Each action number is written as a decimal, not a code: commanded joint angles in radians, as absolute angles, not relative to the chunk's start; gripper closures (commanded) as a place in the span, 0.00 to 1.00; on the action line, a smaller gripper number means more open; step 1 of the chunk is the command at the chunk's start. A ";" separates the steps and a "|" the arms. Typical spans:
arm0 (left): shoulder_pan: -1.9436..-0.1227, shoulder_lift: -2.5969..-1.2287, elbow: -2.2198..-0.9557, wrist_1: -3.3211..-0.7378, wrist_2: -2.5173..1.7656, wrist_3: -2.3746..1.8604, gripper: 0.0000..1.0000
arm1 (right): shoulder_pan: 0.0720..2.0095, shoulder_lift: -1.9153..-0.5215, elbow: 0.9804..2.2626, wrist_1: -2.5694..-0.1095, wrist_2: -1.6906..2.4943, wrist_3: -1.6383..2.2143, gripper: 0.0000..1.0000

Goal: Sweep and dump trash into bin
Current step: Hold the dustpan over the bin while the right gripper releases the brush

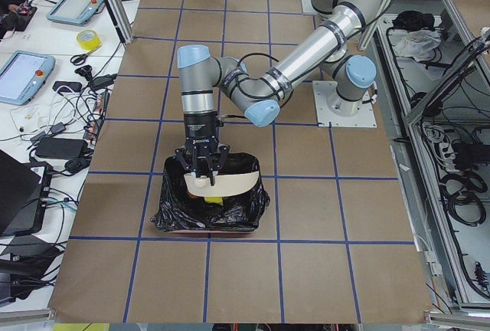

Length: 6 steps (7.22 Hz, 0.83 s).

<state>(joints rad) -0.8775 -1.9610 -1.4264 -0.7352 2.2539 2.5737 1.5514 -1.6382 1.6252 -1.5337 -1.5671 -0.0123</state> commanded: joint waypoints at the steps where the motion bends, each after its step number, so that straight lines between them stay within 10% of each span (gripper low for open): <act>1: -0.858 -1.971 -1.227 -1.033 2.127 2.573 1.00 | 1.551 -1.640 1.625 -1.506 -1.580 0.014 0.00; 6: -0.877 -1.976 -1.177 -1.263 1.674 2.556 1.00 | 1.552 -1.638 1.624 -1.509 -1.598 0.008 0.00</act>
